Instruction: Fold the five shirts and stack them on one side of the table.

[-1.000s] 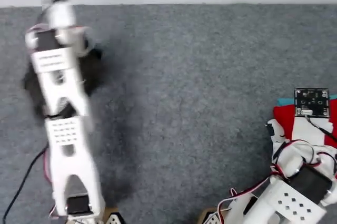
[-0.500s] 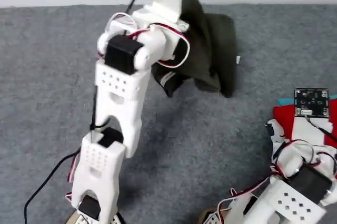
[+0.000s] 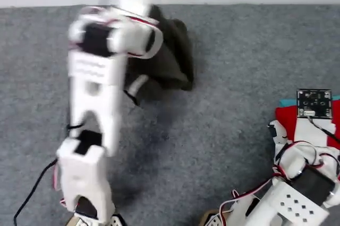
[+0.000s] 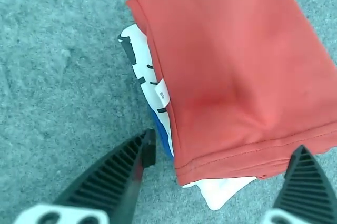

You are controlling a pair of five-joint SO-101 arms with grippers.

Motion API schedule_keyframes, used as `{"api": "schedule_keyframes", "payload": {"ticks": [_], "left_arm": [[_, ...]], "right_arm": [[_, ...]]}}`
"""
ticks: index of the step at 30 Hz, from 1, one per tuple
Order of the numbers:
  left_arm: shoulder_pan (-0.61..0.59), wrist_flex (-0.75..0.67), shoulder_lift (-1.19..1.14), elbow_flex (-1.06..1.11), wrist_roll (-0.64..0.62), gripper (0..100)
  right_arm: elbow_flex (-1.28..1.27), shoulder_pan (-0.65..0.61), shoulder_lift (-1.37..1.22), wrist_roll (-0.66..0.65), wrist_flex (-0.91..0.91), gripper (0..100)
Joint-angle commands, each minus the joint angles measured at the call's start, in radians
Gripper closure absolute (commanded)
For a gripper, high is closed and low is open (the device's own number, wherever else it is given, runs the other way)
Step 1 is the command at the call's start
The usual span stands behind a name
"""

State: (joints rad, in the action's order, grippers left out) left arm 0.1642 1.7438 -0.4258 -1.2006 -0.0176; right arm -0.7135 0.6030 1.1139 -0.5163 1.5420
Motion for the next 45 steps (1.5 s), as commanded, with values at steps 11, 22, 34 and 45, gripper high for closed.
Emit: {"api": "schedule_keyframes", "payload": {"ticks": [11, 22, 34, 45], "left_arm": [[-0.104, -0.048, 0.381, 0.470, -0.002, 99], [0.203, -0.517, 0.381, 1.053, -0.003, 82], [0.203, -0.500, 0.499, 1.013, -0.163, 69], [-0.427, -0.446, 0.821, 1.118, -0.164, 69]], "right_arm": [[0.003, -0.010, 0.008, -0.009, 0.002, 61.5], [0.003, -0.010, 0.008, -0.009, 0.010, 61.5], [0.003, -0.010, 0.008, -0.009, 0.012, 61.5], [0.023, -0.762, -0.222, -0.009, -0.031, 61.5]]}}
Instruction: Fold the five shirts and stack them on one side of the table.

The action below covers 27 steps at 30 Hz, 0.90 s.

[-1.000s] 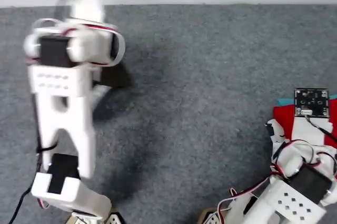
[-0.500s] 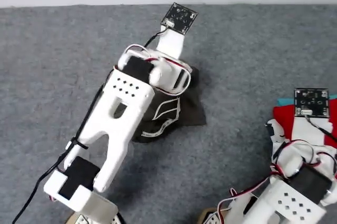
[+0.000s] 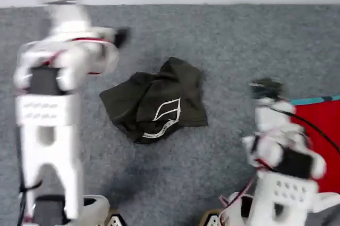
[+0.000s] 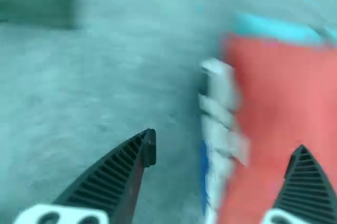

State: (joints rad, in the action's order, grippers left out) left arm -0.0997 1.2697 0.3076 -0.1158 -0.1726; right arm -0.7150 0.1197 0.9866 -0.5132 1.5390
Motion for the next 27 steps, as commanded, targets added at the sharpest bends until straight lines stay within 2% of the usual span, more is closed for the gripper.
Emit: {"api": "schedule_keyframes", "payload": {"ticks": [1, 5, 9, 11, 14, 17, 22, 27], "left_arm": [[-0.207, 0.046, 0.109, 0.058, -0.009, 69], [-0.338, 0.061, 0.189, 0.143, -0.009, 69], [-0.379, 0.060, 0.255, 0.219, -0.009, 69], [-0.377, 0.055, 0.284, 0.246, -0.008, 69], [-0.376, 0.055, 0.319, 0.262, -0.008, 69], [-0.379, 0.057, 0.345, 0.262, -0.008, 69], [-0.376, 0.057, 0.373, 0.262, -0.008, 69], [-0.376, 0.058, 0.371, 0.263, -0.008, 69]], "right_arm": [[0.037, -0.358, -0.148, -0.012, -0.047, 61.5], [0.141, -0.585, -0.400, -0.012, -0.101, 61.5], [0.308, -0.690, -0.697, -0.014, -0.102, 61.5], [0.388, -0.684, -0.851, -0.046, -0.145, 61.5], [0.519, -0.608, -1.081, -0.114, -0.291, 61.5], [0.726, -0.529, -1.297, -0.118, -0.381, 61.5], [1.154, -0.456, -1.589, -0.115, -0.326, 61.5], [1.648, -0.450, -1.813, 0.017, -0.259, 61.5]]}}
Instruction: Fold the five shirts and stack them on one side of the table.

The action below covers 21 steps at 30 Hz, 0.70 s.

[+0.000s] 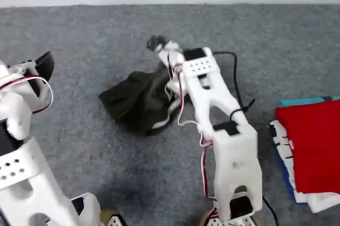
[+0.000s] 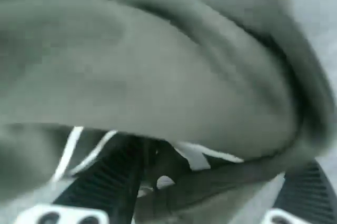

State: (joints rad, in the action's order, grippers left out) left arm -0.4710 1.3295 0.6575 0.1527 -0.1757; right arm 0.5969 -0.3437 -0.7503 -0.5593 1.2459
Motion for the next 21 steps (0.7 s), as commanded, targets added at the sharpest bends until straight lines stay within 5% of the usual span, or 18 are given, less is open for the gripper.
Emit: {"api": "schedule_keyframes", "payload": {"ticks": [1, 6, 11, 15, 21], "left_arm": [[-0.005, -0.002, 0.020, -0.005, -0.005, 69], [-0.005, 0.002, 0.020, -0.005, -0.005, 69], [-0.005, 0.003, 0.018, -0.005, -0.005, 69], [-0.005, -0.005, 0.023, 0.016, -0.005, 69], [-0.005, -0.026, 0.023, 0.053, -0.005, 69]], "right_arm": [[0.427, 0.013, -0.111, 0.078, 0.053, 61.5], [0.859, 0.015, -0.243, 0.107, 0.206, 61.6], [1.089, 0.004, -0.252, 0.106, 0.544, 61.6], [1.008, -0.067, -0.216, 0.120, 0.553, 61.6], [0.796, -0.357, -0.097, 0.081, 0.552, 61.6]]}}
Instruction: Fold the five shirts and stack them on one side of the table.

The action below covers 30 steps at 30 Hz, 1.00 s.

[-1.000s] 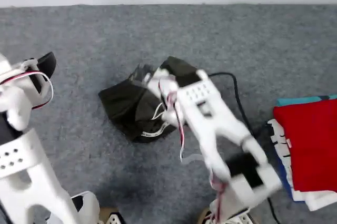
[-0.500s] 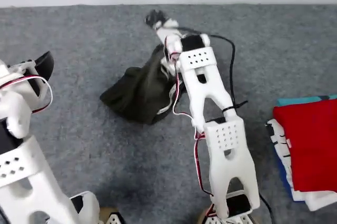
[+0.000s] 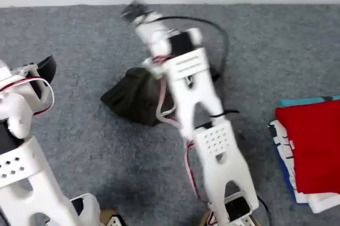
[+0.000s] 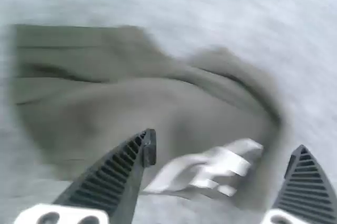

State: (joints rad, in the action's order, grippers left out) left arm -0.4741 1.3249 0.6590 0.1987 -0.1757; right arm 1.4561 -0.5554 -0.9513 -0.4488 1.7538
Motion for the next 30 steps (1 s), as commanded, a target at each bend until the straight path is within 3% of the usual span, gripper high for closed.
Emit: {"api": "schedule_keyframes", "payload": {"ticks": [1, 4, 7, 14, 20, 22, 27, 30], "left_arm": [[-0.002, -0.029, 0.021, 0.013, -0.005, 69], [-0.002, -0.040, 0.021, 0.033, -0.005, 69], [-0.002, -0.043, 0.023, 0.038, -0.005, 69], [-0.002, -0.043, 0.023, 0.038, -0.005, 69], [-0.002, -0.043, 0.023, 0.038, -0.005, 69], [-0.002, -0.043, 0.023, 0.039, -0.005, 69], [-0.002, -0.043, 0.021, 0.039, -0.005, 69], [-0.002, -0.043, 0.020, 0.039, -0.005, 69]], "right_arm": [[-0.100, -0.194, 0.114, -0.040, 0.041, 61.6], [-0.201, -0.306, 0.105, -0.044, 0.022, 61.6], [-0.275, -0.332, 0.045, -0.040, -0.059, 61.6], [-0.256, -0.323, -0.139, -0.046, -0.220, 61.6], [-0.193, -0.216, -0.277, -0.048, -0.269, 62.5], [-0.153, -0.173, -0.312, -0.048, -0.263, 69.0], [-0.066, -0.113, -0.332, -0.046, -0.229, 99.8], [0.044, -0.119, -0.300, -0.048, -0.099, 96.9]]}}
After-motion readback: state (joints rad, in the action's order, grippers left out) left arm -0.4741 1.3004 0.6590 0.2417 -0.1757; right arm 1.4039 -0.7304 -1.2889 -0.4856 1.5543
